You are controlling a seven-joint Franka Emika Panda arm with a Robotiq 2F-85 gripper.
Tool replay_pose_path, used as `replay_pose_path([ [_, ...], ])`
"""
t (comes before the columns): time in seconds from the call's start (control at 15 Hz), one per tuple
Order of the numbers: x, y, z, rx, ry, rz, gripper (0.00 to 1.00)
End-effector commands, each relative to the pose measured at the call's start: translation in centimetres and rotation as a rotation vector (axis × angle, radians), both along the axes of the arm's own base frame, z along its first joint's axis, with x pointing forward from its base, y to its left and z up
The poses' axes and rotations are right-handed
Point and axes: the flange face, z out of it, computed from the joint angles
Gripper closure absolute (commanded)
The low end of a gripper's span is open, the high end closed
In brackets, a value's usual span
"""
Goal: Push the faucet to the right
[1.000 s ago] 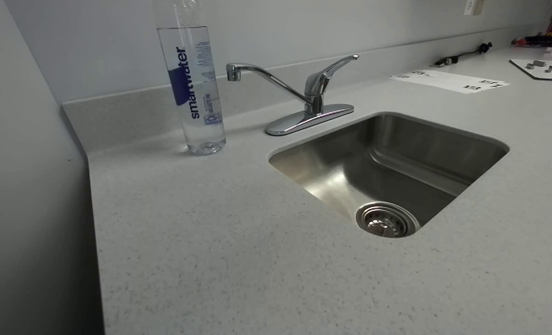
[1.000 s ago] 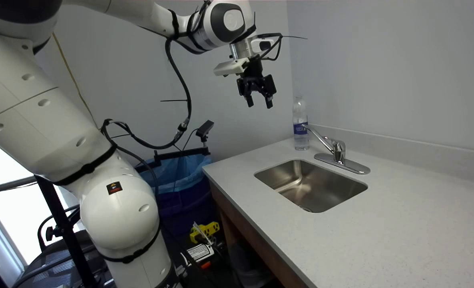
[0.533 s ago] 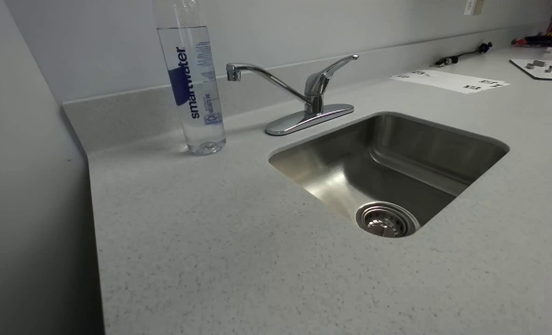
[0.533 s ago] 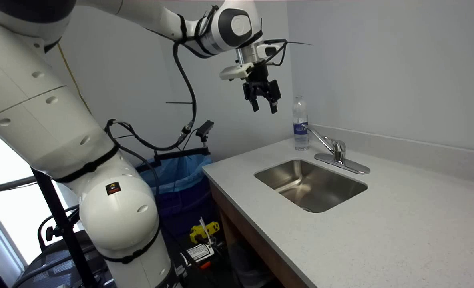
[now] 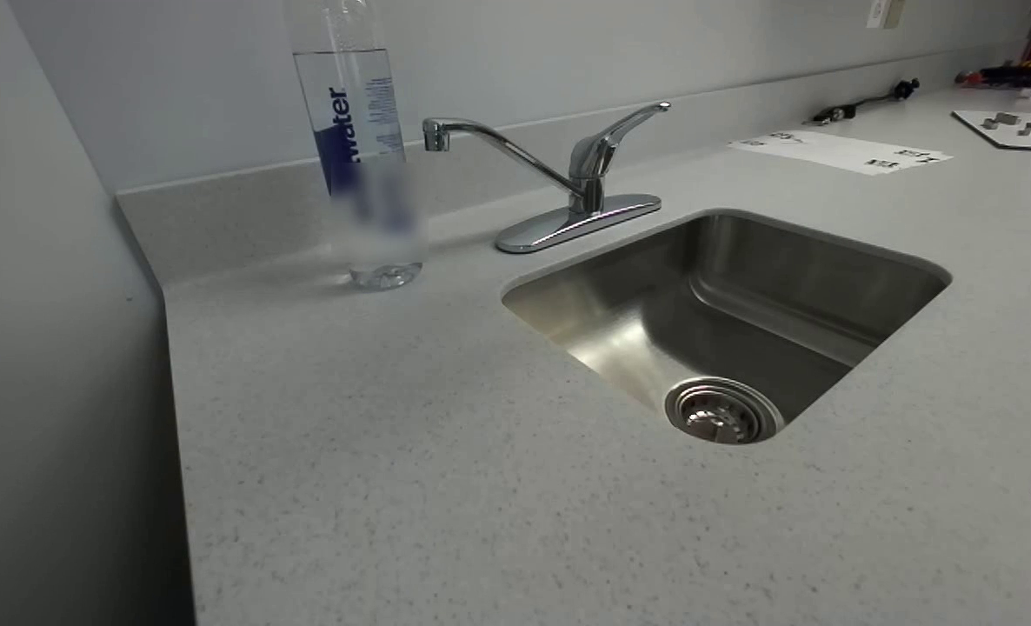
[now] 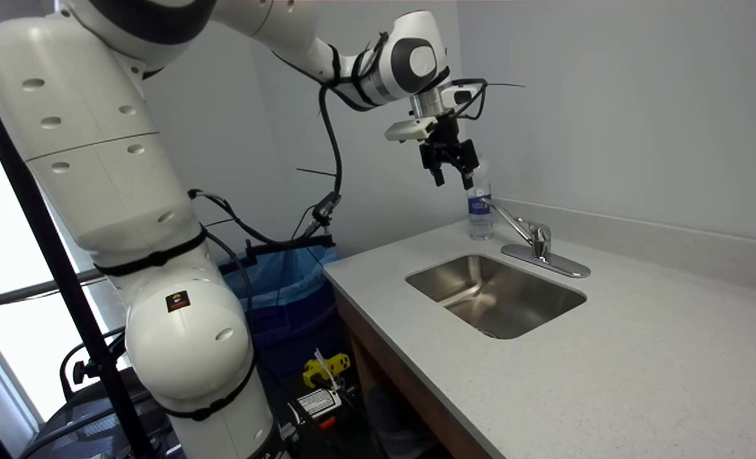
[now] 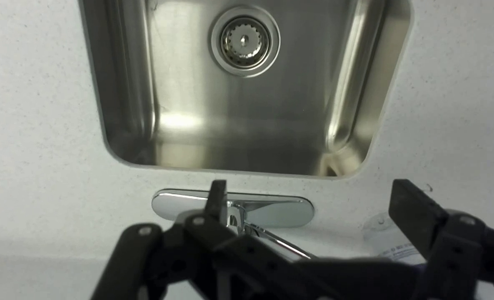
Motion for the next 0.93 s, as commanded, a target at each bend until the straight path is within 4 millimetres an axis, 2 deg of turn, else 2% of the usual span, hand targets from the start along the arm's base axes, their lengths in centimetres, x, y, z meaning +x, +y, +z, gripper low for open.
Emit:
replay_pose_path([
  [0.0, 4.0, 1.3, -0.6, -0.012, -0.067, -0.029, 0.00],
  [0.27, 6.9, 3.0, -1.1, -0.016, -0.128, -0.057, 0.00],
  [0.47, 8.2, 4.3, -1.1, -0.004, -0.168, -0.078, 0.02],
  [0.67, 8.7, 4.5, -0.4, 0.014, -0.191, -0.094, 0.00],
  [0.73, 7.7, 4.2, -1.1, 0.011, -0.157, -0.077, 0.01],
  [0.87, 8.1, 4.2, -0.8, 0.015, -0.165, -0.082, 0.00],
])
